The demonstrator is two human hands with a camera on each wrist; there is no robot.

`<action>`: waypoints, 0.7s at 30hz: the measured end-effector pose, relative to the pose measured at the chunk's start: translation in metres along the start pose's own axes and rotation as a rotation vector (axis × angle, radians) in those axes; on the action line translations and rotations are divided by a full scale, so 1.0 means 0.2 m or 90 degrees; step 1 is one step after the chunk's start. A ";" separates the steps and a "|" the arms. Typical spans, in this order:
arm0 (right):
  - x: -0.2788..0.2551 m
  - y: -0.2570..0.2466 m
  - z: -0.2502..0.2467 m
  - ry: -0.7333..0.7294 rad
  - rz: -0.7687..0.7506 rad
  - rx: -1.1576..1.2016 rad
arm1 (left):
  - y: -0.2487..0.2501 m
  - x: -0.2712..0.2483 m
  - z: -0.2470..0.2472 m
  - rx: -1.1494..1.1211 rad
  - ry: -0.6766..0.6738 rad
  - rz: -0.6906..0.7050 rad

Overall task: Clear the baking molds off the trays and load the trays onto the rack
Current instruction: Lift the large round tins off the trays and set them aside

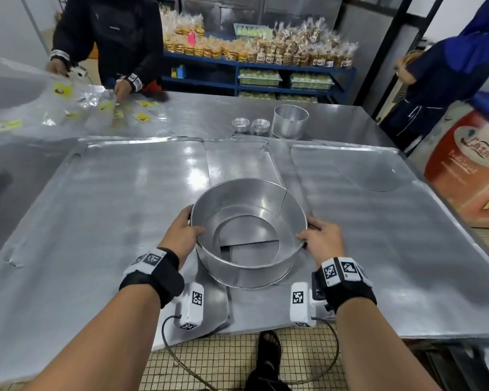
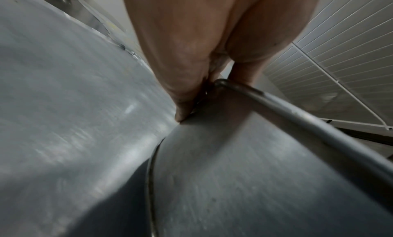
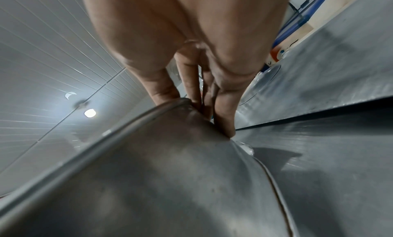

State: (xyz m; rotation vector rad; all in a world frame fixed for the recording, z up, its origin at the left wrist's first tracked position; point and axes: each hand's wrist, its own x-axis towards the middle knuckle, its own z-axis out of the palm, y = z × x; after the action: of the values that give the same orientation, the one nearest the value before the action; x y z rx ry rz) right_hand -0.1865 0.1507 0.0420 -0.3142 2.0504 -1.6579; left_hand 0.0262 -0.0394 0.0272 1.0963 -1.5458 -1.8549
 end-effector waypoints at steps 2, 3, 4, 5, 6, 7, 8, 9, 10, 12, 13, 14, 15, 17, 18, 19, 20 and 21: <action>0.00 0.01 0.00 0.005 -0.008 -0.021 | -0.02 0.00 0.01 0.009 -0.001 -0.002; 0.00 0.02 0.00 0.009 -0.009 -0.027 | -0.02 0.00 0.01 0.016 -0.001 -0.003; 0.01 0.03 -0.01 0.011 -0.010 -0.029 | -0.03 0.00 0.01 0.025 0.001 -0.005; 0.01 0.03 -0.01 0.012 -0.009 -0.032 | -0.03 0.00 0.01 0.030 0.001 -0.008; 0.01 0.04 -0.01 0.013 -0.003 -0.039 | -0.04 0.01 0.02 0.033 0.002 -0.011; 0.01 0.04 -0.01 0.012 -0.004 -0.051 | -0.04 0.01 0.02 0.037 0.001 -0.015; 0.01 0.05 -0.01 0.012 -0.008 -0.064 | -0.04 0.00 0.02 0.041 0.000 -0.018; 0.01 0.05 -0.02 0.011 -0.010 -0.075 | -0.05 0.00 0.02 0.046 -0.002 -0.021; 0.01 0.06 -0.02 0.010 -0.011 -0.084 | -0.06 -0.01 0.02 0.051 -0.001 -0.025; 0.02 0.07 -0.02 0.014 -0.015 -0.095 | -0.07 -0.01 0.01 0.069 0.005 -0.027; 0.02 0.07 -0.02 0.014 -0.018 -0.101 | -0.07 0.00 0.01 0.084 0.010 -0.025; 0.02 0.07 -0.02 0.014 -0.019 -0.111 | -0.06 0.00 0.01 0.100 0.018 -0.023; 0.02 0.06 -0.02 0.013 -0.020 -0.120 | -0.06 0.00 0.01 0.116 0.025 -0.020; 0.02 0.06 -0.02 0.006 -0.023 -0.135 | -0.04 0.02 0.02 0.162 0.041 -0.023; 0.02 0.06 -0.02 0.003 -0.021 -0.146 | -0.02 0.03 0.02 0.190 0.048 -0.029; 0.03 0.05 -0.03 0.001 -0.019 -0.161 | -0.01 0.04 0.03 0.221 0.048 -0.033; 0.03 0.05 -0.03 -0.004 -0.021 -0.176 | 0.01 0.06 0.03 0.261 0.046 -0.041; 0.03 0.05 -0.03 -0.008 -0.024 -0.191 | 0.03 0.07 0.04 0.310 0.037 -0.052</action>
State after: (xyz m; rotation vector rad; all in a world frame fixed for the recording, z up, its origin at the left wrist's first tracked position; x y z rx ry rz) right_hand -0.1944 0.1559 0.0320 -0.4648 2.2964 -1.3617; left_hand 0.0101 -0.0478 0.0297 1.4248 -2.0044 -1.5118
